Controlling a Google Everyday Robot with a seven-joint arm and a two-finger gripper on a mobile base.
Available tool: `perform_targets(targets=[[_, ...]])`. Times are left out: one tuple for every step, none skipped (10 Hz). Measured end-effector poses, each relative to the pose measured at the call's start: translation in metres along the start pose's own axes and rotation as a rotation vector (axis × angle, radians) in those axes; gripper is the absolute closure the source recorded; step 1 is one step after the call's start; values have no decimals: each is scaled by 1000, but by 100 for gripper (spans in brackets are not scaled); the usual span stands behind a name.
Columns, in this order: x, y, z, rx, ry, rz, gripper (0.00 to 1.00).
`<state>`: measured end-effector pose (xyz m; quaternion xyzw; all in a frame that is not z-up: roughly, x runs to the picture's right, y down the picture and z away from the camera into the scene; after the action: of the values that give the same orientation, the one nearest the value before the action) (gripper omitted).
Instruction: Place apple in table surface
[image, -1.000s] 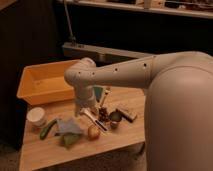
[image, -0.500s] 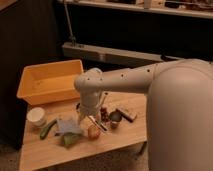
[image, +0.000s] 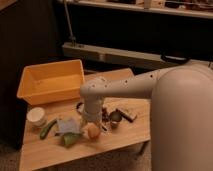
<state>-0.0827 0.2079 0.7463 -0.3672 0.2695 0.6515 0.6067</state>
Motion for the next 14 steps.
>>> perform_targets(targets=[[1, -2, 5, -7, 0, 14, 35], [1, -6, 9, -14, -1, 24, 35], [1, -10, 11, -15, -1, 32, 35], [1, -12, 13, -16, -3, 34, 35], [0, -13, 17, -14, -4, 31, 35], [-1, -12, 21, -23, -11, 26, 35], [-2, -11, 25, -39, -16, 16, 35], [-3, -10, 28, -46, -24, 8, 35], [-4, -8, 31, -48, -32, -4, 35], [-5, -6, 34, -45, -41, -9, 35], [-6, -6, 36, -43, -46, -9, 35], [-6, -6, 39, -41, -49, -9, 35], [-7, -5, 41, -40, -50, -9, 35], [-8, -6, 45, -38, -49, -7, 35]])
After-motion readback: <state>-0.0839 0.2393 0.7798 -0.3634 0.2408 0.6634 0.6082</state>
